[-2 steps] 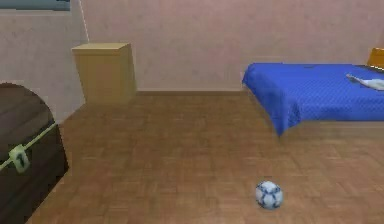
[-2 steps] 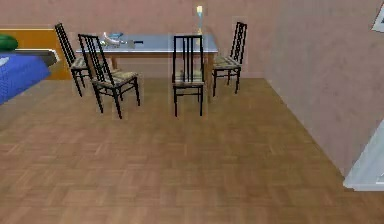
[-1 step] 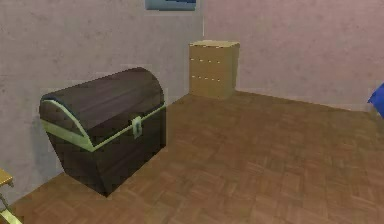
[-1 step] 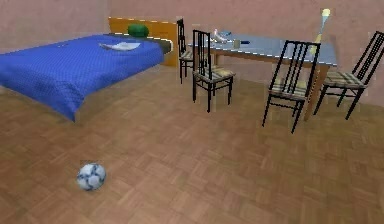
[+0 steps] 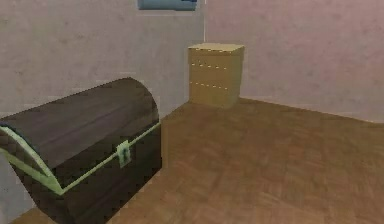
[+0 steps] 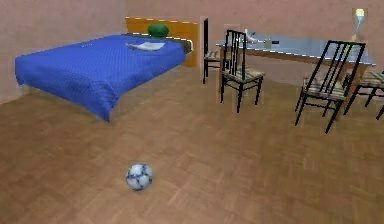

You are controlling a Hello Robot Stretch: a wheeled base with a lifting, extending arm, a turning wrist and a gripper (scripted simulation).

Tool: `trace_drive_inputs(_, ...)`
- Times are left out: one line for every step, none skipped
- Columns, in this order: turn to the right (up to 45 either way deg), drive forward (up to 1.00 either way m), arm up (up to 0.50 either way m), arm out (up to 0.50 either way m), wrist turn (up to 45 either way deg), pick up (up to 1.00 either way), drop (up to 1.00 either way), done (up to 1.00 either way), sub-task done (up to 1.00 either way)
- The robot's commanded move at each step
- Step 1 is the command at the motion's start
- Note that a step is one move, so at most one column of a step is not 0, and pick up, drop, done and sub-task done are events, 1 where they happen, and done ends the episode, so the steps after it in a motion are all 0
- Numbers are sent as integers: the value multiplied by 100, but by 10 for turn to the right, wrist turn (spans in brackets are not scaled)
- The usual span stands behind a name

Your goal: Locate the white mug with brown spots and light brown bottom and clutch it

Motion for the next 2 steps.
trace_drive_inputs(-450,0,0,0,0,0,0,0,0)
trace_drive_inputs(-450,0,0,0,0,0,0,0,0)
